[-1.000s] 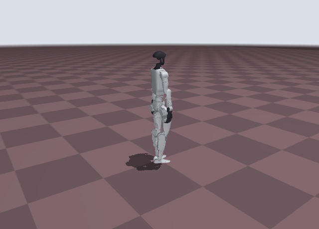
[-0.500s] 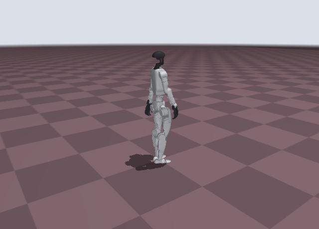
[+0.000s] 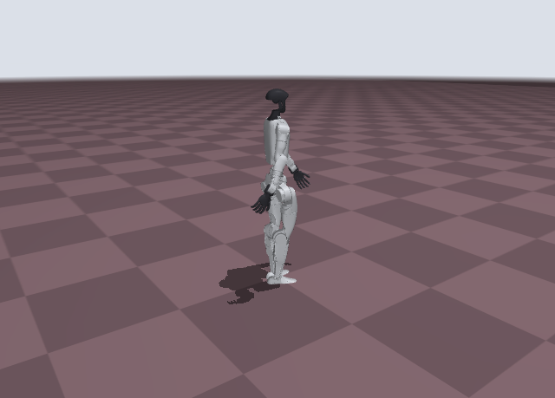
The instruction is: In place motions
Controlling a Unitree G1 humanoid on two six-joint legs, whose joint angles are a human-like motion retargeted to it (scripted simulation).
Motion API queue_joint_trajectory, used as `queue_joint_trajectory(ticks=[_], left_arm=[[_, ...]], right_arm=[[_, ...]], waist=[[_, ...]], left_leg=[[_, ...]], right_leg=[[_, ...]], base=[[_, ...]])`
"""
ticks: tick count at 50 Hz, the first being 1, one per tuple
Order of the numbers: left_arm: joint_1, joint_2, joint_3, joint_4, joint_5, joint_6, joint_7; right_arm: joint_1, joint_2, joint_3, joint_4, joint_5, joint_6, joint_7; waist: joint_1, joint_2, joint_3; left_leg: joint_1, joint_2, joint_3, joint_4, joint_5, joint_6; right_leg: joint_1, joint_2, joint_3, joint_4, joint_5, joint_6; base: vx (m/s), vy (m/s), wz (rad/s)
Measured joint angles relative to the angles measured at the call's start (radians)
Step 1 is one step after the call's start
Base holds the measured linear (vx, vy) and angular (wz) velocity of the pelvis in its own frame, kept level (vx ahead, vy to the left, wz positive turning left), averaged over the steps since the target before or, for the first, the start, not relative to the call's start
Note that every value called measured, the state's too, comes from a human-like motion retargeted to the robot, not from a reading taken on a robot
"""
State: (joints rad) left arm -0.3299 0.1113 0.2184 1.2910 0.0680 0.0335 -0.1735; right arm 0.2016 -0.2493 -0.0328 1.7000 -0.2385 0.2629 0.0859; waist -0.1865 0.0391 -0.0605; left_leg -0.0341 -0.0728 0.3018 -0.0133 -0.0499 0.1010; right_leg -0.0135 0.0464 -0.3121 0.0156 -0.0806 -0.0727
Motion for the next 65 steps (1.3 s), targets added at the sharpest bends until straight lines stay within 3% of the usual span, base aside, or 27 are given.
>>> queue_joint_trajectory(ticks=[9,18,25,35,38,40,43,45,47,57,65], left_arm=[[0.239,-0.012,0.129,0.397,0.08,0.048,0.075],[0.63,0.033,0.267,0.409,0.084,0.061,0.047],[0.736,0.055,0.304,0.409,0.076,0.092,0.05],[0.491,0.0,0.21,0.404,0.009,0.063,0.084],[0.368,0.004,0.167,0.382,0.037,0.068,0.096],[0.272,0.013,0.094,0.368,0.068,0.084,0.094],[0.166,0.033,0.042,0.308,0.078,0.071,0.046],[0.111,0.033,0.02,0.258,0.073,0.071,0.02],[0.066,0.02,0.007,0.203,0.059,0.07,-0.007],[0.039,-0.004,0.058,0.087,-0.048,0.009,-0.053],[0.15,0.009,0.076,0.289,0.059,0.022,-0.012]], right_arm=[[-0.225,0.113,0.148,-0.167,-0.062,-0.075,0.09],[-0.455,0.193,0.194,-0.485,0.05,-0.156,0.166],[-0.536,0.21,0.199,-0.603,0.099,-0.196,0.172],[-0.428,0.201,0.225,-0.435,-0.052,-0.213,0.124],[-0.373,0.184,0.21,-0.275,-0.078,-0.174,0.113],[-0.339,0.153,0.154,-0.156,-0.1,-0.142,0.125],[-0.259,0.112,0.111,-0.04,-0.113,-0.072,0.154],[-0.193,0.087,0.063,0.0,-0.093,-0.05,0.158],[-0.124,0.063,0.005,0.0,-0.054,-0.029,0.144],[-0.007,-0.005,-0.012,0.0,-0.058,-0.007,0.027],[-0.109,0.074,-0.002,-0.088,-0.07,-0.045,0.072]], waist=[[0.034,0.003,-0.001],[0.047,-0.001,0.005],[0.047,-0.016,0.011],[0.022,-0.032,0.003],[0.243,-0.032,0.014],[-0.002,-0.042,-0.008],[0.11,-0.044,-0.005],[0.158,-0.032,-0.01],[-0.031,-0.041,-0.001],[-0.036,-0.024,-0.007],[-0.046,-0.004,-0.001]], left_leg=[[0.003,-0.014,-0.029,0.004,0.005,0.001],[0.003,-0.017,-0.046,0.006,0.01,-0.001],[0.002,-0.017,-0.056,0.009,0.014,-0.003],[0.005,-0.007,-0.037,0.008,0.008,-0.003],[-0.008,-0.027,0.2,-0.016,0.009,0.072],[0.01,-0.001,-0.067,0.008,0.0,-0.02],[0.012,0.005,0.053,-0.003,-0.001,-0.001],[0.019,0.043,0.093,-0.004,-0.009,-0.019],[-0.002,-0.022,-0.097,0.007,0.014,0.006],[0.004,-0.008,-0.047,0.001,0.004,0.003],[0.012,-0.007,-0.038,-0.004,0.002,0.003]], right_leg=[[0.017,-0.011,-0.035,-0.001,-0.011,0.002],[0.022,-0.014,-0.049,0.001,-0.019,0.005],[0.026,-0.016,-0.06,0.003,-0.022,0.005],[0.016,-0.009,-0.036,0.004,-0.01,0.002],[-0.002,0.05,0.191,0.02,0.02,-0.018],[0.009,-0.022,-0.059,0.003,-0.008,0.006],[-0.014,0.007,0.053,0.023,0.002,-0.006],[-0.024,-0.03,0.1,0.051,-0.007,0.052],[-0.032,-0.013,-0.1,0.024,0.008,-0.018],[-0.03,-0.009,-0.048,0.022,0.008,-0.007],[-0.032,-0.005,-0.033,0.024,0.01,-0.009]], base=[[0.0,0.03,0.26],[0.01,0.0,0.23],[-0.01,-0.01,0.12],[-0.01,-0.02,-0.32],[0.01,-0.02,-2.78],[-0.02,0.01,3.66],[0.01,-0.02,-0.81],[0.02,-0.02,-0.37],[0.03,-0.01,3.05],[0.01,-0.01,-0.13],[0.0,0.0,-0.02]])
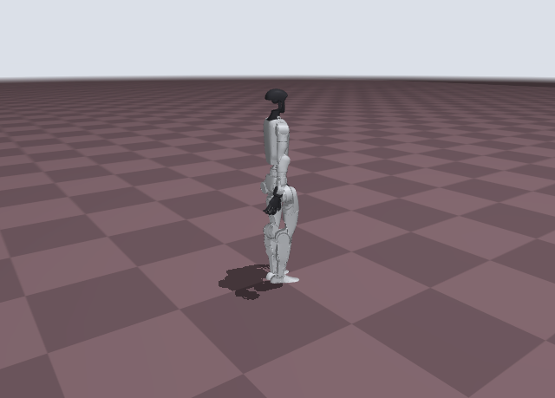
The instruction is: In place motions
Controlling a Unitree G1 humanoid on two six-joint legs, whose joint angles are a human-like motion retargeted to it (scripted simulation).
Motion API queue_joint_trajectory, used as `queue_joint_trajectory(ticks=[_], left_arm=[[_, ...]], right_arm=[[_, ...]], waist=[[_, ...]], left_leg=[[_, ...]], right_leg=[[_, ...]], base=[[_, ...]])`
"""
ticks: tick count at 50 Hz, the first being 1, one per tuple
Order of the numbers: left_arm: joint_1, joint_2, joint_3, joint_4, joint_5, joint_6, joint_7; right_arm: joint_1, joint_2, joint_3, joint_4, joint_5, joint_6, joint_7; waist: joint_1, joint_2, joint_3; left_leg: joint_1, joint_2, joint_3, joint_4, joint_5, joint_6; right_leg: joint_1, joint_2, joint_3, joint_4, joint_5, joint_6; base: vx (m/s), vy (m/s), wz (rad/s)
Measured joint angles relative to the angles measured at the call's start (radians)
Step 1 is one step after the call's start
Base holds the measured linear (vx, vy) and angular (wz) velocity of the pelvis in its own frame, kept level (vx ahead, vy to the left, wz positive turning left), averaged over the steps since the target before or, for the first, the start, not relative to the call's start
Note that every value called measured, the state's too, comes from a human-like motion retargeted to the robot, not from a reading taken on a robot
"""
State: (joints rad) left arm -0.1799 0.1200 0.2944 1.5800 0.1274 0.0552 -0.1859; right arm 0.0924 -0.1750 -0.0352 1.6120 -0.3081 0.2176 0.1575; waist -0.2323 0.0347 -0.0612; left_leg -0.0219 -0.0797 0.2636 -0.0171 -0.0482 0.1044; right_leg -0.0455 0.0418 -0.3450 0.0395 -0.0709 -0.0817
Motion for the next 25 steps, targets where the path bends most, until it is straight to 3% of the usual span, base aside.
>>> queue_joint_trajectory(ticks=[6,9,13,15,17,20,25], left_arm=[[0.165,-0.029,0.048,0.118,0.014,0.007,0.084],[0.26,-0.035,0.055,0.114,0.016,-0.007,0.089],[0.346,-0.034,0.097,0.106,-0.007,-0.03,0.041],[0.367,-0.033,0.159,0.1,-0.043,-0.022,0.015],[0.36,-0.026,0.169,0.11,-0.048,0.016,0.029],[0.335,-0.007,0.141,0.119,-0.033,0.027,0.046],[0.276,0.001,0.112,0.088,0.017,0.063,0.013]], right_arm=[[-0.085,0.088,0.067,-0.192,0.086,-0.038,0.005],[-0.139,0.103,0.119,-0.266,0.052,-0.066,0.043],[-0.191,0.098,0.184,-0.334,-0.019,-0.108,0.112],[-0.214,0.095,0.228,-0.358,-0.051,-0.122,0.131],[-0.223,0.085,0.229,-0.363,-0.069,-0.133,0.119],[-0.229,0.076,0.213,-0.345,-0.081,-0.136,0.099],[-0.219,0.073,0.178,-0.261,-0.058,-0.113,0.098]], waist=[[-0.005,0.011,0.002],[-0.246,0.009,-0.029],[-0.393,-0.006,-0.062],[-0.125,0.003,-0.016],[-0.008,0.001,-0.005],[-0.045,-0.005,-0.008],[0.017,-0.008,0.005]], left_leg=[[0.001,0.001,0.004,-0.003,-0.001,0.0],[0.063,-0.033,-0.254,-0.043,-0.025,-0.032],[0.094,-0.059,-0.426,-0.07,-0.03,-0.052],[0.024,-0.016,-0.147,-0.018,-0.005,-0.027],[0.006,-0.008,-0.05,-0.008,0.003,-0.01],[0.014,-0.015,-0.112,-0.009,0.003,-0.021],[0.002,-0.016,-0.064,-0.007,0.015,-0.004]], right_leg=[[-0.008,0.003,0.015,0.004,0.0,-0.002],[0.0,-0.08,-0.222,0.001,-0.028,0.026],[0.016,-0.157,-0.381,0.007,-0.046,0.05],[-0.003,-0.049,-0.12,0.006,-0.022,0.014],[-0.004,-0.02,-0.029,0.007,-0.011,0.004],[0.007,-0.041,-0.097,0.002,-0.018,0.011],[0.011,-0.023,-0.059,0.002,-0.014,0.005]], base=[[0.0,0.0,0.12],[-0.02,0.01,3.84],[0.01,0.02,1.85],[0.05,0.03,-4.92],[0.03,0.03,-2.67],[0.0,0.02,0.78],[0.0,0.0,-0.47]])
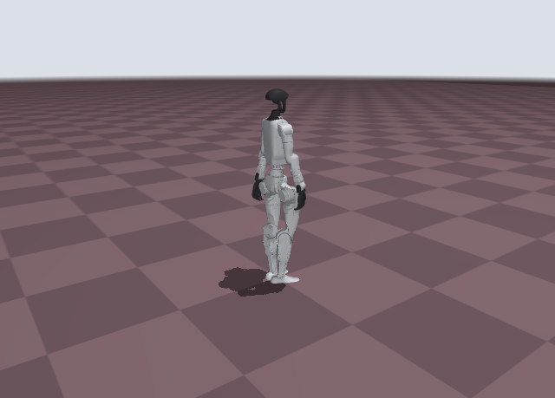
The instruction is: In place motions
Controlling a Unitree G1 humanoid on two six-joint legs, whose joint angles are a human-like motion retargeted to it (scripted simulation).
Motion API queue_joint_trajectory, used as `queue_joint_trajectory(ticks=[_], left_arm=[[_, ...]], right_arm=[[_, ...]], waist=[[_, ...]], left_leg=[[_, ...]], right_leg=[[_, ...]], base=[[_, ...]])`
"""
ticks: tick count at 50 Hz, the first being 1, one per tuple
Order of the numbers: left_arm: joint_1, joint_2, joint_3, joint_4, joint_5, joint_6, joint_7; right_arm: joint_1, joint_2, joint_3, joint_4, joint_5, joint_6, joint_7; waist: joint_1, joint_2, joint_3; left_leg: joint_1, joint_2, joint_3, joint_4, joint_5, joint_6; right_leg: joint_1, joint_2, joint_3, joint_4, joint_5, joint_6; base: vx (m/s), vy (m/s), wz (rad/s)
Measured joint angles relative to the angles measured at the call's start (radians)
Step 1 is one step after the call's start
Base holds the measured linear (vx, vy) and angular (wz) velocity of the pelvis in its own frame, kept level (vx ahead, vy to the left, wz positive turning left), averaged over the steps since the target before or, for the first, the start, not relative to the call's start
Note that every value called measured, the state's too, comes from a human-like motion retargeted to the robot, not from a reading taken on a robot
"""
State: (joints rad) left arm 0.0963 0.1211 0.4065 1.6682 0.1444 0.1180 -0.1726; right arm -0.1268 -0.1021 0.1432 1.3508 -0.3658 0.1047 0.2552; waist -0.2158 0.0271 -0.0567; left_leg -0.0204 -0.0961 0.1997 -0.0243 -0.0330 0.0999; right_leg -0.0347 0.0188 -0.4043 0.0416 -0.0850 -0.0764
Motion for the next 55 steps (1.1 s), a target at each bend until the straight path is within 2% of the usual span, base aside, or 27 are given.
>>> queue_joint_trajectory(ticks=[2,7,16,19,22,25,28,30,33,37,41,45,50,55], left_arm=[[-0.024,-0.002,-0.014,-0.019,0.011,0.009,-0.009],[-0.093,-0.002,-0.088,-0.049,0.029,-0.005,0.034],[-0.163,0.0,-0.092,-0.101,0.003,-0.008,-0.011],[-0.158,0.005,-0.087,-0.135,-0.009,-0.014,-0.014],[-0.147,0.02,-0.075,-0.161,-0.004,-0.025,-0.001],[-0.138,0.035,-0.064,-0.176,0.005,-0.037,0.029],[-0.122,0.044,-0.046,-0.18,0.008,-0.041,0.053],[-0.106,0.041,-0.027,-0.177,0.005,-0.04,0.049],[-0.081,0.03,-0.006,-0.171,-0.028,-0.046,0.041],[-0.057,0.02,0.017,-0.152,-0.046,-0.04,0.03],[-0.008,0.004,0.047,-0.12,-0.049,-0.041,0.032],[0.052,-0.001,0.07,-0.075,-0.053,-0.038,0.026],[0.074,0.001,0.087,-0.018,-0.043,-0.025,0.045],[0.076,-0.005,0.089,-0.043,-0.057,-0.021,0.032]], right_arm=[[0.016,-0.003,-0.008,0.035,0.011,0.01,0.002],[0.069,-0.017,-0.046,0.118,0.006,0.031,-0.03],[0.173,-0.057,-0.102,0.197,-0.039,0.049,-0.067],[0.199,-0.07,-0.136,0.215,-0.027,0.059,-0.068],[0.207,-0.082,-0.158,0.24,0.006,0.065,-0.082],[0.199,-0.09,-0.176,0.261,0.043,0.071,-0.091],[0.197,-0.097,-0.187,0.265,0.073,0.076,-0.094],[0.192,-0.102,-0.182,0.264,0.084,0.078,-0.093],[0.169,-0.104,-0.175,0.248,0.075,0.076,-0.101],[0.129,-0.108,-0.146,0.201,0.058,0.067,-0.089],[0.075,-0.101,-0.12,0.154,0.028,0.065,-0.08],[0.044,-0.074,-0.098,0.068,0.022,0.05,-0.077],[0.04,-0.05,-0.076,-0.045,0.07,0.004,-0.041],[0.049,-0.036,-0.069,-0.076,0.061,-0.014,-0.036]], waist=[[0.088,0.002,0.01],[-0.057,-0.005,0.0],[-0.045,0.007,-0.001],[-0.104,0.013,0.0],[-0.103,0.014,-0.001],[-0.106,0.003,0.006],[-0.096,-0.024,0.008],[-0.073,-0.023,0.023],[-0.037,-0.026,0.083],[0.014,-0.041,0.162],[0.081,-0.062,0.231],[0.098,-0.076,0.281],[0.108,-0.081,0.29],[0.084,-0.068,0.239]], left_leg=[[-0.01,0.001,0.091,-0.001,0.006,0.024],[0.009,0.012,-0.05,-0.002,-0.004,-0.025],[0.002,0.049,0.021,0.012,-0.021,-0.035],[-0.01,0.056,-0.023,0.04,-0.029,-0.042],[-0.03,0.077,-0.01,0.095,-0.044,-0.058],[-0.087,0.079,-0.014,0.213,0.003,-0.049],[-0.19,0.08,-0.001,0.317,-0.009,-0.058],[-0.258,0.058,-0.017,0.267,-0.034,-0.066],[-0.383,0.013,-0.036,0.155,-0.043,-0.063],[-0.576,-0.027,-0.054,0.072,0.003,-0.058],[-0.704,-0.02,-0.025,0.004,0.03,-0.037],[-0.752,-0.014,-0.043,-0.031,0.048,-0.03],[-0.716,-0.008,-0.024,-0.019,0.05,-0.034],[-0.604,-0.018,-0.057,0.014,0.058,-0.043]], right_leg=[[-0.005,0.029,0.086,0.004,0.01,-0.011],[0.0,-0.013,-0.037,0.0,-0.003,-0.001],[-0.015,0.014,0.057,0.012,-0.005,-0.01],[-0.021,0.023,0.027,0.014,-0.005,-0.025],[-0.03,0.028,0.052,0.028,-0.012,-0.027],[-0.038,0.012,0.055,0.038,-0.012,-0.021],[-0.035,-0.036,0.037,0.034,0.002,-0.005],[-0.02,-0.035,0.029,0.03,0.004,-0.007],[0.019,-0.03,0.03,0.035,0.0,-0.016],[0.067,-0.046,0.025,0.038,0.001,-0.032],[0.099,-0.053,0.056,0.072,-0.009,-0.064],[0.138,-0.054,0.076,0.098,-0.022,-0.08],[0.149,-0.059,0.07,0.105,-0.022,-0.077],[0.125,-0.056,0.042,0.076,-0.005,-0.052]], base=[[-0.01,-0.02,-1.7],[-0.03,-0.03,1.06],[-0.05,-0.07,-0.45],[-0.04,-0.09,0.4],[-0.06,-0.05,-0.23],[-0.13,-0.06,0.07],[-0.11,0.01,0.19],[-0.06,0.04,-0.02],[-0.09,0.04,-0.04],[-0.11,0.06,-0.09],[-0.06,0.04,-0.51],[0.03,0.01,-0.33],[0.01,0.0,-0.04],[-0.01,-0.01,0.28]])
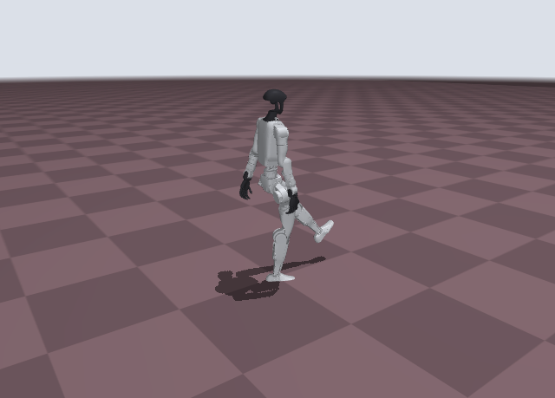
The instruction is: In place motions
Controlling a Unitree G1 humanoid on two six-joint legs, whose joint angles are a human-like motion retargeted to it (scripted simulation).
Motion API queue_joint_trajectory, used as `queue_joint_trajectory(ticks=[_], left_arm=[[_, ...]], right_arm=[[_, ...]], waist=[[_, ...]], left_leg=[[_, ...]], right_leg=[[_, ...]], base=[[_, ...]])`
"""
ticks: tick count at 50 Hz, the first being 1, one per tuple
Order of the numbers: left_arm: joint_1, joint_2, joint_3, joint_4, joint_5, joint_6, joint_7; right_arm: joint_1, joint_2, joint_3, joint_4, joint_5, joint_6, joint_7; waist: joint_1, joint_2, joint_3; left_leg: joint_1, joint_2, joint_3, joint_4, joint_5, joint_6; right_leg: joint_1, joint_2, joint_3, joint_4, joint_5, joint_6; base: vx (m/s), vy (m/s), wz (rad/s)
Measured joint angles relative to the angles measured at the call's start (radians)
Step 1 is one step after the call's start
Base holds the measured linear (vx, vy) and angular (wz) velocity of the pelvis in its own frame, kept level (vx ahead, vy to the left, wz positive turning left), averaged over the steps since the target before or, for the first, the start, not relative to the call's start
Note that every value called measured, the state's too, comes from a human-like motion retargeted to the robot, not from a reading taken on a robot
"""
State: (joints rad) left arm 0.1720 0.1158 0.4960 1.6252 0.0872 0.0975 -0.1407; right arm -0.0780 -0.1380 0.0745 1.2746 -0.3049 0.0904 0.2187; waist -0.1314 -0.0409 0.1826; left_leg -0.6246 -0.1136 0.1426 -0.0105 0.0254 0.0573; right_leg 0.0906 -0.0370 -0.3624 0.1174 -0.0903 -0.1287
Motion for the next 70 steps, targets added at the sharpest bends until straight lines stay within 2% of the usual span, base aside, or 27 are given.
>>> queue_joint_trajectory(ticks=[7,11,12,15,17,18,19,24,30,40,48,55,61,65,70], left_arm=[[-0.05,-0.001,-0.033,-0.072,-0.011,-0.003,-0.01],[-0.089,0.003,-0.064,-0.109,-0.011,-0.006,-0.009],[-0.098,0.004,-0.071,-0.118,-0.011,-0.006,-0.01],[-0.12,0.006,-0.082,-0.147,-0.008,-0.008,-0.016],[-0.124,0.005,-0.081,-0.155,-0.005,-0.01,-0.02],[-0.136,0.008,-0.079,-0.15,-0.007,-0.01,-0.024],[-0.152,0.012,-0.071,-0.147,-0.004,-0.009,-0.026],[-0.22,0.025,-0.129,-0.17,-0.011,-0.01,-0.03],[-0.193,0.006,-0.109,-0.168,-0.008,-0.011,-0.047],[-0.112,0.018,-0.087,-0.018,0.039,0.024,-0.053],[-0.046,0.014,-0.09,-0.018,0.076,0.034,-0.083],[0.011,0.033,-0.09,-0.02,0.116,0.027,-0.102],[0.059,0.046,-0.03,0.002,0.106,0.043,-0.107],[0.063,0.055,0.027,0.028,0.066,0.047,-0.104],[-0.005,0.079,0.031,0.075,0.031,0.087,-0.061]], right_arm=[[0.029,-0.007,-0.026,0.091,-0.029,0.012,-0.011],[0.059,-0.022,-0.062,0.171,-0.036,0.031,-0.03],[0.067,-0.027,-0.07,0.191,-0.035,0.036,-0.034],[0.091,-0.044,-0.089,0.256,-0.029,0.056,-0.046],[0.11,-0.053,-0.094,0.297,-0.023,0.071,-0.059],[0.11,-0.054,-0.096,0.316,-0.018,0.082,-0.066],[0.109,-0.05,-0.099,0.329,-0.006,0.088,-0.077],[0.142,-0.052,-0.125,0.339,0.075,0.049,-0.077],[0.134,-0.034,-0.095,0.318,-0.018,0.09,-0.083],[0.066,0.02,0.005,0.154,-0.022,0.034,-0.032],[0.008,0.026,0.077,0.107,-0.038,0.022,-0.006],[0.005,0.016,0.064,0.1,-0.028,0.012,-0.016],[0.029,0.008,0.02,0.137,-0.039,0.019,-0.024],[0.042,0.004,-0.006,0.17,-0.063,0.012,-0.042],[0.078,-0.015,-0.041,0.202,-0.067,0.017,-0.05]], waist=[[-0.068,0.036,-0.091],[-0.121,0.062,-0.142],[-0.131,0.069,-0.153],[-0.159,0.097,-0.193],[-0.208,0.118,-0.227],[-0.254,0.123,-0.248],[-0.266,0.119,-0.253],[-0.211,0.078,-0.198],[-0.171,0.07,-0.213],[-0.192,0.06,-0.199],[-0.213,0.05,-0.202],[-0.149,0.044,-0.212],[-0.136,0.053,-0.232],[-0.187,0.074,-0.221],[-0.227,0.064,-0.172]], left_leg=[[0.243,0.017,-0.101,0.15,0.032,-0.023],[0.407,0.043,-0.132,0.23,0.063,-0.015],[0.451,0.052,-0.122,0.235,0.044,-0.018],[0.567,0.097,-0.001,0.174,-0.171,-0.057],[0.578,0.093,0.05,0.073,-0.118,-0.039],[0.558,0.078,-0.025,0.051,-0.096,-0.048],[0.538,0.074,-0.028,0.043,-0.082,-0.052],[0.553,0.046,0.008,0.024,-0.065,-0.037],[0.549,0.034,0.02,0.018,-0.07,-0.021],[0.568,0.042,0.054,0.028,-0.105,-0.012],[0.595,0.031,0.02,0.037,-0.141,-0.008],[0.582,0.022,0.039,0.056,-0.163,0.011],[0.573,0.026,0.023,0.067,-0.185,0.022],[0.56,0.06,-0.015,0.089,-0.191,0.023],[0.598,0.082,-0.024,0.099,-0.204,0.028]], right_leg=[[-0.057,0.013,-0.041,-0.048,0.025,0.03],[-0.093,0.024,-0.069,-0.069,0.034,0.041],[-0.102,0.028,-0.072,-0.073,0.036,0.043],[-0.135,0.054,-0.073,-0.08,0.038,0.048],[-0.152,0.061,-0.1,-0.083,0.033,0.054],[-0.169,0.045,-0.131,-0.083,0.03,0.06],[-0.182,0.037,-0.134,-0.081,0.029,0.062],[-0.172,0.008,-0.129,-0.079,0.042,0.064],[-0.19,-0.001,-0.099,-0.081,0.058,0.071],[-0.178,0.0,-0.082,-0.08,0.069,0.078],[-0.159,-0.02,-0.106,-0.074,0.065,0.091],[-0.156,-0.028,-0.08,-0.069,0.068,0.1],[-0.167,-0.029,-0.103,-0.013,0.033,0.113],[-0.236,-0.004,-0.143,0.124,0.017,0.079],[-0.364,-0.033,-0.135,0.047,-0.017,0.041]], base=[[-0.01,0.01,0.47],[0.02,0.03,0.59],[0.03,0.05,0.38],[0.08,0.04,0.24],[0.11,0.02,0.85],[-0.05,0.05,1.05],[-0.18,0.05,0.55],[-0.06,0.07,0.02],[0.03,0.07,-0.39],[0.0,0.02,-0.11],[0.05,0.07,0.22],[0.08,0.09,-0.22],[0.1,0.12,0.09],[0.04,0.05,0.47],[0.0,0.01,0.2]])
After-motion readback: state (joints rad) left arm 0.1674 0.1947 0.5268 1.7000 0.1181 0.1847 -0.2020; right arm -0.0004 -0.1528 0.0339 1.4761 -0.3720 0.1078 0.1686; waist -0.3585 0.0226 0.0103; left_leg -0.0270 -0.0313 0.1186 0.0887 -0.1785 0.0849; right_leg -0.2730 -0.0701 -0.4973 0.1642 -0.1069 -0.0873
